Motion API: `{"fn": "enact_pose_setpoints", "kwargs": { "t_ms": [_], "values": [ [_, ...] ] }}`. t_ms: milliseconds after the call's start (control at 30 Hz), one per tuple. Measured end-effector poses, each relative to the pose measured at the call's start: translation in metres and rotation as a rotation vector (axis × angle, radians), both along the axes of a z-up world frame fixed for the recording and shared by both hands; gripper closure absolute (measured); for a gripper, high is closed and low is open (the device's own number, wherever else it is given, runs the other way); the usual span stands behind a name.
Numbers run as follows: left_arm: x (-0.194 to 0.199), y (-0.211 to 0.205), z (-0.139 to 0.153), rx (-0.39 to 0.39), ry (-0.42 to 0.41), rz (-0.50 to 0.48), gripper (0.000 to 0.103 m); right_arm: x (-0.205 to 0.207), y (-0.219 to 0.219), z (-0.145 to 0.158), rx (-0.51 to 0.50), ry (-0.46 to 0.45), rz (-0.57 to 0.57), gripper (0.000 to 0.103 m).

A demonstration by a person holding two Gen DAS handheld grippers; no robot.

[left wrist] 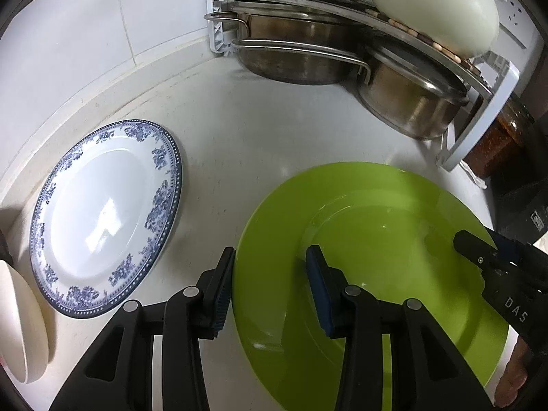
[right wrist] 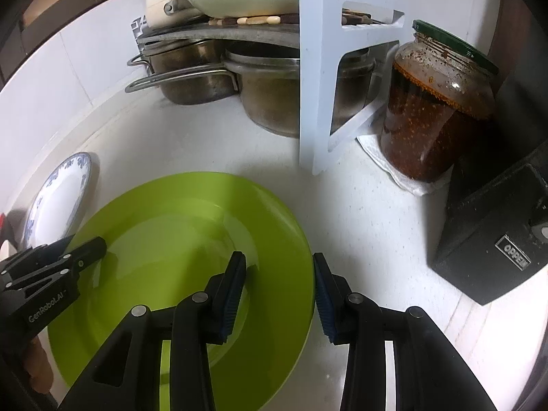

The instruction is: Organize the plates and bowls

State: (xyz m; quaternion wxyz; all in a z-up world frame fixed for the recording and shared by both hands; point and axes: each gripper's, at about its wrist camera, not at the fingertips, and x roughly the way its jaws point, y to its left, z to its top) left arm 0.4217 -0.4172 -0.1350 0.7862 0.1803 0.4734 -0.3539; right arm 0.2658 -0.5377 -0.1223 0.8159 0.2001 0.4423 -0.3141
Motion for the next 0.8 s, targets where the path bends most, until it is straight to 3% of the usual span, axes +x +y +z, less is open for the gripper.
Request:
{"fn": "enact_pose_setpoints", "kwargs": {
  "t_ms": [367, 800],
  "values": [
    [-0.008, 0.008, -0.007, 0.045, 0.052, -0.012, 0.061, -0.006, 0.009, -0.007, 0.054, 0.066, 0.017, 0.062],
    [-0.026, 0.038, 0.019, -0.008, 0.018, 0.031, 0.062, -0.018, 0.035, 0.013, -0.003, 0.032, 0.023, 0.062]
  ]
}}
